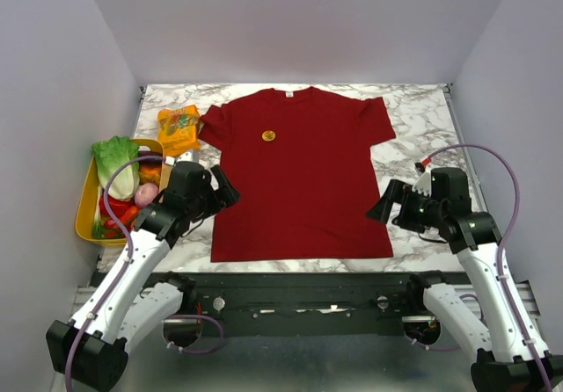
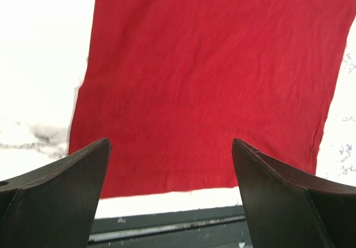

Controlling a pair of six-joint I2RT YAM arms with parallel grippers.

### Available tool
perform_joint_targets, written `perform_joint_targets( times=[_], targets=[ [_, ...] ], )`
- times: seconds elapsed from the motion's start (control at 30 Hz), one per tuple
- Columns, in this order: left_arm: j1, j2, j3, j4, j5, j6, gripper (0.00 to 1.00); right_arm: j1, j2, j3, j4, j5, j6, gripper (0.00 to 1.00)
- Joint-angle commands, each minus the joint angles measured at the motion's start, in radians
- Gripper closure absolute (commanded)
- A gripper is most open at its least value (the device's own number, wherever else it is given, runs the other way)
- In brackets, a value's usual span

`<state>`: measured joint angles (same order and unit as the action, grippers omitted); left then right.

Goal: Pin the brooch onto the clothing

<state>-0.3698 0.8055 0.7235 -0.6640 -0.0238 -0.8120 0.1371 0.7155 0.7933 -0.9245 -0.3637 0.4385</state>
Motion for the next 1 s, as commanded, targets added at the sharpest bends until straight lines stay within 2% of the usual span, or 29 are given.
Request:
perform_joint_targets(
  times=[0.0,0.4,0.63,0.8,0.97],
  targets=[
    [-0.004,0.046,0.071,0.061,-0.042,0.065,0.01,-0.001,0.019,0.027,0.078,-0.004,-0.026,0.0],
    [-0.004,0.023,0.065,0.113,-0.033,0.076,0.01,-0.002,0.03,0.038,0.133,0.02,-0.052,0.0],
    [-0.004,-0.02,0.125,0.112,-0.11,0.155,0.01,-0.002,0.045,0.032,0.191,-0.014,-0.058,0.0],
    [-0.003,-0.109,0.168,0.214,-0.159,0.217,0.01,-0.002,0.044,0.112,0.217,-0.037,-0.095,0.0],
    [-0.004,-0.149,0.217,0.303,-0.157,0.272,0.01,-0.001,0.006,0.225,0.262,0.026,-0.129,0.0]
  ],
)
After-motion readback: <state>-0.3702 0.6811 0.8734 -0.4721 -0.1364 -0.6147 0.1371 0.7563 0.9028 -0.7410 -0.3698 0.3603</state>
